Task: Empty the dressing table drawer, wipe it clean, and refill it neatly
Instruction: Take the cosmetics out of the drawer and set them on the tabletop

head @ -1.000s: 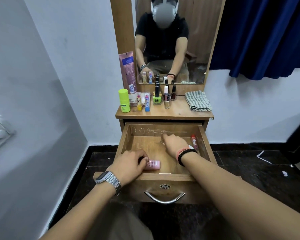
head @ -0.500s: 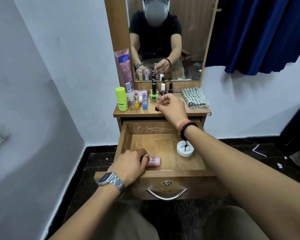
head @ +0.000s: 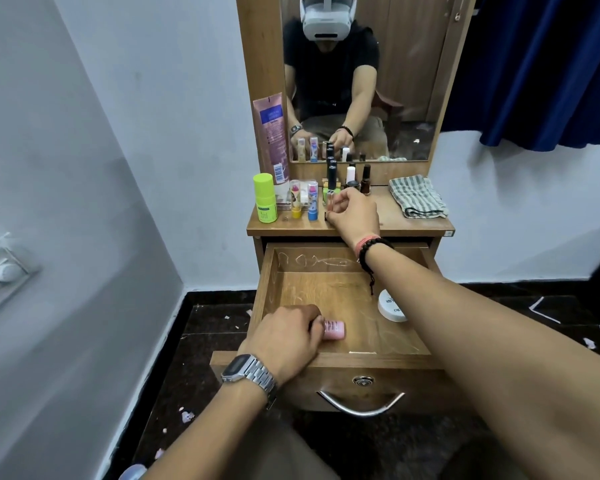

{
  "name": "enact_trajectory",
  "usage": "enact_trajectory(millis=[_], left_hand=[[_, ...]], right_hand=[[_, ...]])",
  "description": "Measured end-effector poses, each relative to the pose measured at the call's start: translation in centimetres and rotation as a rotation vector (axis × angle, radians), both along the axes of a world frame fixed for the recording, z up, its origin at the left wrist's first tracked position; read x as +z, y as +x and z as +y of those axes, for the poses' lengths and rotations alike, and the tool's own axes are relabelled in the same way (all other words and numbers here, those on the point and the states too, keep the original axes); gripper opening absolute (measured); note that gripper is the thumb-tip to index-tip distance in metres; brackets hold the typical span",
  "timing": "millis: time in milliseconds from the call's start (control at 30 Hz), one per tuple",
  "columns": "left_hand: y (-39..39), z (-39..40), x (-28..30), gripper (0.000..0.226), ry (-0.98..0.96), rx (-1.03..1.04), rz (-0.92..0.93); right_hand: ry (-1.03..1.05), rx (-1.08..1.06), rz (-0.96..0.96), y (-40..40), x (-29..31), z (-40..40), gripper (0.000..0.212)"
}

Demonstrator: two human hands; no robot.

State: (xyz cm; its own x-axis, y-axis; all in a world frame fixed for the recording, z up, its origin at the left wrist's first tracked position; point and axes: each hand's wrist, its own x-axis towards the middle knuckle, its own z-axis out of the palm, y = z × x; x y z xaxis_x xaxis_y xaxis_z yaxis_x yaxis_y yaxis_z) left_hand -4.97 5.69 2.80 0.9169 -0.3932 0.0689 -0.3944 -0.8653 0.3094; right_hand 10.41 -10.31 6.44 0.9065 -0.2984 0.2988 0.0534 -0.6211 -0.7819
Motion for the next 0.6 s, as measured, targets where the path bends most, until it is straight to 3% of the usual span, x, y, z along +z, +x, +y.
enact_trajectory(millis=[200, 333, 400, 500, 600], left_hand=[[0.0, 0.1, 0.0, 0.029, -0.019, -0.016, 0.009], [0.0, 0.2, 0.0, 0.028, -0.026, -0.023, 0.005], [0.0, 0.2, 0.0, 0.028, -0.023, -0.022, -0.007], [0.0, 0.0, 0.0, 0.028, -0.009, -0.027, -0.025], [0.1, 0.1, 0.0, 0.026, -0.003, -0.024, -0.023]], right_hand=[[0.020, 0.012, -0.045, -1.6, -0.1, -0.4, 0.030], [0.003, 0.037, -0.225, -4.9, 0.5, -2.5, 0.011], [0.004, 0.122, -0.266, -6.7, 0.9, -4.2, 0.021], [-0.064, 0.225, -0.226, -8.9, 1.5, -7.1, 0.033], [-0.289, 0.284, -0.027, -9.7, 1.7, -9.7, 0.026]])
